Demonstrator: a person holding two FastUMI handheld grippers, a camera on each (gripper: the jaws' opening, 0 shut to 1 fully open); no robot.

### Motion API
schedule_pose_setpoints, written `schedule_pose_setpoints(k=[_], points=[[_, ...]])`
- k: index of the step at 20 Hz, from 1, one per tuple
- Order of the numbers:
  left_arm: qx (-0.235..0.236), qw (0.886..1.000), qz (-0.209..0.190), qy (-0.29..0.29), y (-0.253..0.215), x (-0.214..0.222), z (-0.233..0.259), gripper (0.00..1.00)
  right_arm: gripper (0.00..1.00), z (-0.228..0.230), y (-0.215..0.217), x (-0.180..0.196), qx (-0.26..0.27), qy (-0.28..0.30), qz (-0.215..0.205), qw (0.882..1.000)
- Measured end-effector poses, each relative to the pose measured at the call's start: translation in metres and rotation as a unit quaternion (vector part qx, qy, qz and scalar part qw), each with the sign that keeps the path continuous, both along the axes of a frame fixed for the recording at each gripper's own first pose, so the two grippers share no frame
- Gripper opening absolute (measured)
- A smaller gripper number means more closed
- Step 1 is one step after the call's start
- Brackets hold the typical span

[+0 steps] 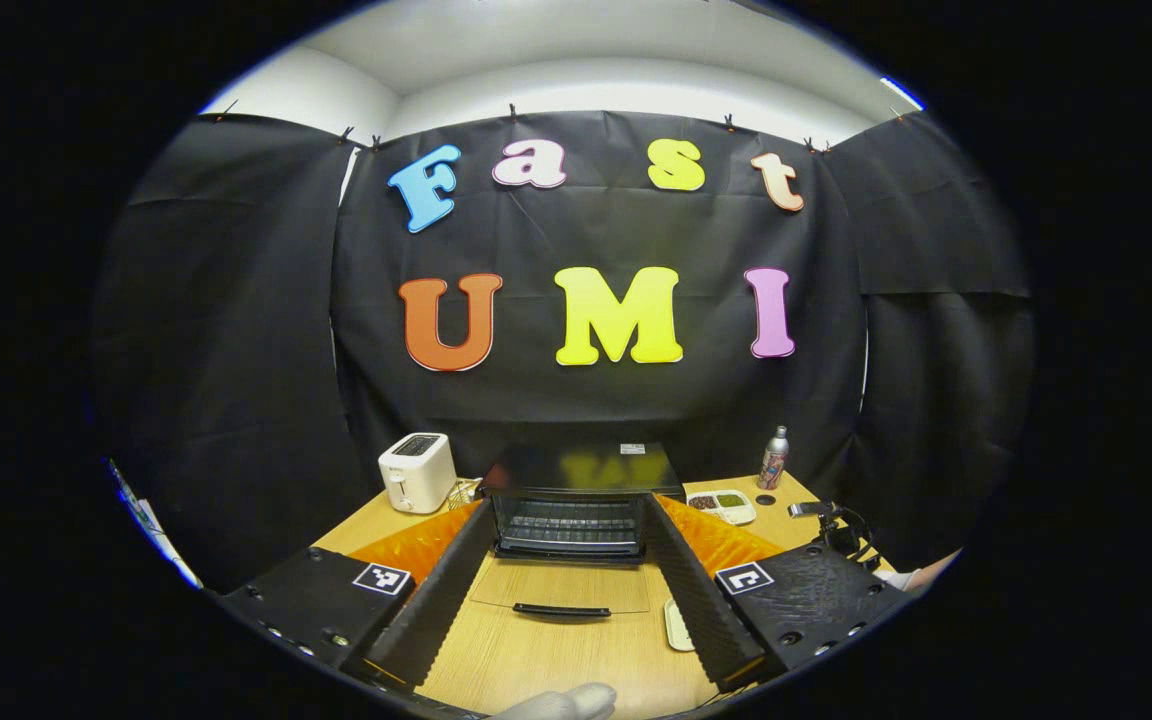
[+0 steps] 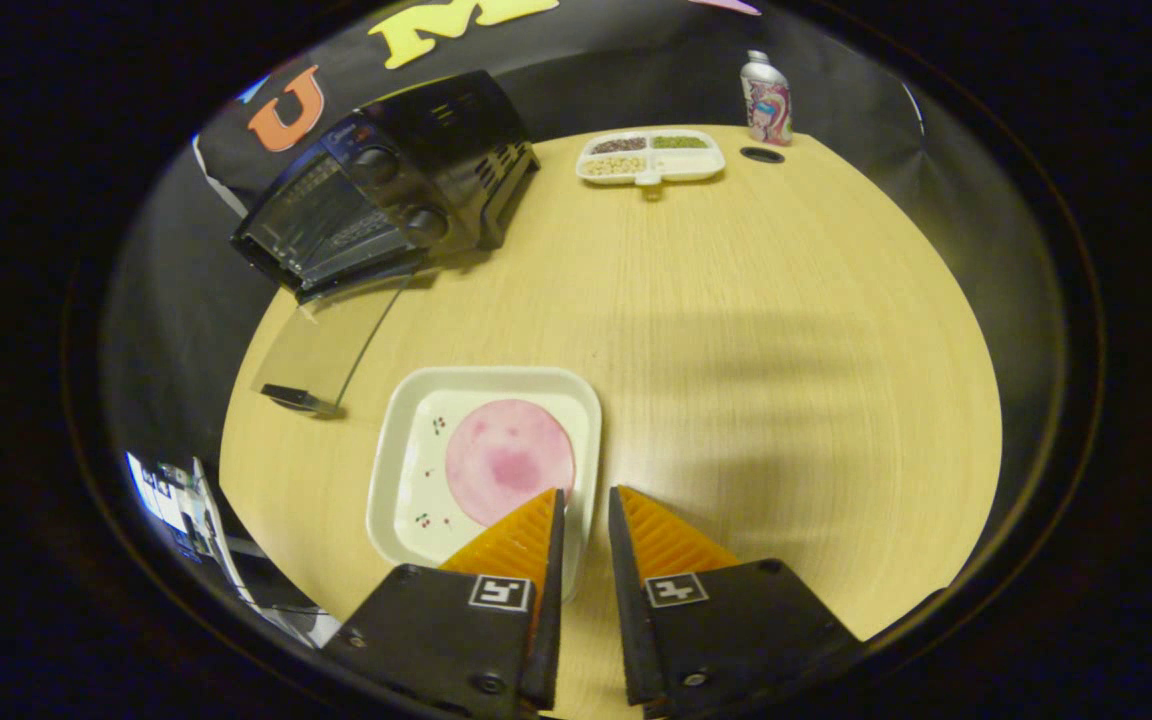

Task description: Open the electric oven with the left hand, put the food in, and close the electric oven.

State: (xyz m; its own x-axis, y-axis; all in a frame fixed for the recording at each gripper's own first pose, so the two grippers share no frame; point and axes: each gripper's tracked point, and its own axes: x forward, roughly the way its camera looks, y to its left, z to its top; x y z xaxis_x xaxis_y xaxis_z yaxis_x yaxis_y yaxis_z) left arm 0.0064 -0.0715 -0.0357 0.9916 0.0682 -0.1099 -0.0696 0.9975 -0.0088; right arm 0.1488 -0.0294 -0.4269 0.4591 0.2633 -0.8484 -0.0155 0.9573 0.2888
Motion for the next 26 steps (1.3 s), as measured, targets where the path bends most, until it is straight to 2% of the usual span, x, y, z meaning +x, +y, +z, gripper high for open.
schedule_pose_setpoints(k=[1,3,4,5,6,7,8,10,11,13,18,23,26], points=[[0.000,1.000,0.005,0.002,0.000,0.001,0.000,0.95,0.12,0.002,-0.003,0.001,-0.002,0.008,0.000,1.000],[0.002,1.000,0.014,0.006,-0.002,0.004,-0.001,0.95,0.09,0.000,-0.001,0.002,-0.003,0.023,0.007,1.000],[0.003,1.000,0.016,0.008,-0.005,0.006,-0.003,0.85,0.08,-0.002,-0.002,0.003,0.000,0.033,0.011,0.999],[0.005,1.000,0.019,0.009,-0.006,0.007,-0.004,0.85,0.08,-0.001,-0.002,0.004,0.005,0.044,0.007,0.999],[0.004,1.000,0.020,0.010,-0.009,0.009,-0.004,0.95,0.10,-0.002,-0.002,0.004,0.007,0.049,0.009,0.999],[0.000,1.000,0.021,0.009,-0.012,0.010,-0.003,0.95,0.08,-0.002,-0.004,0.003,0.006,0.049,0.018,0.999],[-0.004,1.000,0.023,0.009,-0.014,0.011,-0.004,0.85,0.06,-0.002,-0.004,0.003,0.005,0.052,0.023,0.998],[-0.011,0.999,0.034,0.005,-0.014,0.010,-0.004,0.85,0.03,-0.002,-0.005,0.003,0.005,0.062,0.036,0.997],[-0.013,0.999,0.042,0.003,-0.012,0.010,-0.004,0.95,0.03,-0.002,-0.004,0.004,0.010,0.068,0.039,0.997],[-0.017,0.998,0.060,0.000,-0.007,0.008,-0.004,0.95,0.03,-0.001,-0.005,0.004,0.038,0.081,0.047,0.995],[-0.012,0.996,0.087,0.013,0.007,-0.001,-0.010,0.95,0.02,0.000,-0.003,-0.004,0.166,0.098,0.004,0.981],[-0.008,0.997,0.082,0.012,0.013,-0.006,-0.003,0.95,0.01,0.015,-0.010,-0.009,0.197,0.061,-0.026,0.978],[-0.003,0.998,0.063,0.007,0.017,-0.005,-0.001,0.95,0.01,0.039,-0.011,-0.008,0.208,0.032,-0.067,0.975]])
